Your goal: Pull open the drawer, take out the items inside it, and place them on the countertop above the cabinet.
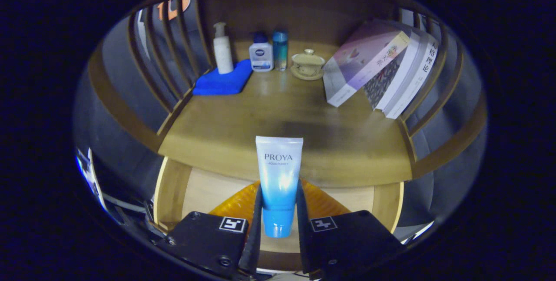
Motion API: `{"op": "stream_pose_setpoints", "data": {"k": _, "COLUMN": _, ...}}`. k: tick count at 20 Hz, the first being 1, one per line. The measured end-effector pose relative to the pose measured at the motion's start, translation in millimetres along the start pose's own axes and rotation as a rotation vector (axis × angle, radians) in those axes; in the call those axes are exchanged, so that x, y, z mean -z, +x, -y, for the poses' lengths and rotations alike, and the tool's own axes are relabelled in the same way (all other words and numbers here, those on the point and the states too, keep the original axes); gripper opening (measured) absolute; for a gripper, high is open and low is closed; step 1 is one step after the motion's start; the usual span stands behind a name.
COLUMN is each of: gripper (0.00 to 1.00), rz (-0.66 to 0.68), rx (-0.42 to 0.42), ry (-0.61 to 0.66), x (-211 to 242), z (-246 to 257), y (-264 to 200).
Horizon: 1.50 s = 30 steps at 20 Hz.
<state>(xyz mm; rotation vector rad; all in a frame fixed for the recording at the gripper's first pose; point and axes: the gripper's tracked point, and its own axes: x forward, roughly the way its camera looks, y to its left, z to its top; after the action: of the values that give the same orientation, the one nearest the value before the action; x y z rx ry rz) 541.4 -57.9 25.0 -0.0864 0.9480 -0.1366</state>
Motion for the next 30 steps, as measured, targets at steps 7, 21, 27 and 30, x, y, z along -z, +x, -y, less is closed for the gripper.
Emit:
{"op": "stream_pose_setpoints", "data": {"k": 7, "gripper": 0.41, "rz": 0.040, "rx": 0.062, "ry": -0.025, "x": -40, "z": -14, "y": 38}}
{"op": "stream_pose_setpoints", "data": {"k": 21, "gripper": 0.52, "rz": 0.180, "rx": 0.084, "ry": 0.071, "x": -61, "z": -5, "y": 69}}
{"op": "stream_pose_setpoints", "data": {"k": 27, "gripper": 0.63, "rz": 0.298, "rx": 0.050, "ry": 0.040, "x": -72, "z": -16, "y": 23}}
{"op": "stream_pose_setpoints", "data": {"k": 30, "gripper": 0.65, "rz": 0.376, "rx": 0.023, "ry": 0.011, "x": -62, "z": -26, "y": -15}}
